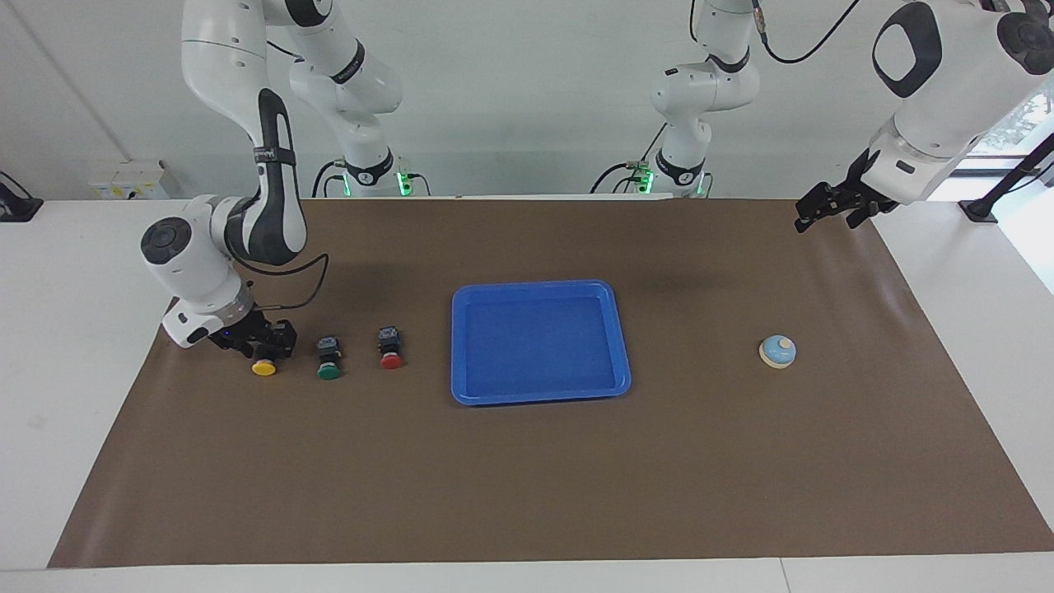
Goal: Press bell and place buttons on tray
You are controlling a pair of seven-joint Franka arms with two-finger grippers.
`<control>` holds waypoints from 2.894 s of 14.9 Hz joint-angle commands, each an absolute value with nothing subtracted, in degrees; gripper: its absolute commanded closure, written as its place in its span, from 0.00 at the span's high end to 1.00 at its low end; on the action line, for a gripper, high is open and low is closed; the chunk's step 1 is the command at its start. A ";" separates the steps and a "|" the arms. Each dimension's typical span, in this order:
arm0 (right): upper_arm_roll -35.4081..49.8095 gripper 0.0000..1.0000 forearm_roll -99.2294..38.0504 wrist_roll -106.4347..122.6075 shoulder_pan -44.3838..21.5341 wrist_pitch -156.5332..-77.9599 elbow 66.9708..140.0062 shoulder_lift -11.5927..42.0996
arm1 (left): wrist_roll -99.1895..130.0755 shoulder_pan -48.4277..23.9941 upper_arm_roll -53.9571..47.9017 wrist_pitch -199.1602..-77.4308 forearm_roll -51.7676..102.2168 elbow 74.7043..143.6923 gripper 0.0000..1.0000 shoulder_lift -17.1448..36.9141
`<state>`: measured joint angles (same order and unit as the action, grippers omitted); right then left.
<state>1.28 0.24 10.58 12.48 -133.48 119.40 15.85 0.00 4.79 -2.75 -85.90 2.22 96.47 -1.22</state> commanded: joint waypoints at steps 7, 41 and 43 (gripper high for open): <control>2.37 0.00 0.35 13.37 9.16 -123.27 109.63 14.94 | 0.00 4.39 -2.46 -86.31 2.11 97.56 1.00 -2.46; 2.11 1.00 -1.41 -25.89 -17.07 -118.65 103.01 17.67 | 0.00 4.39 -2.46 -86.40 2.11 97.56 1.00 -2.46; 2.11 1.00 -1.32 -17.09 -11.54 -118.57 103.36 17.05 | 0.00 4.48 -2.46 -86.40 2.11 97.56 1.00 -2.46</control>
<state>1.45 -1.24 -25.41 -16.92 -119.16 102.85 17.96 0.00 4.79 -2.75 -85.90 2.22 96.47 -1.22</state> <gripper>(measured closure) 0.000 0.000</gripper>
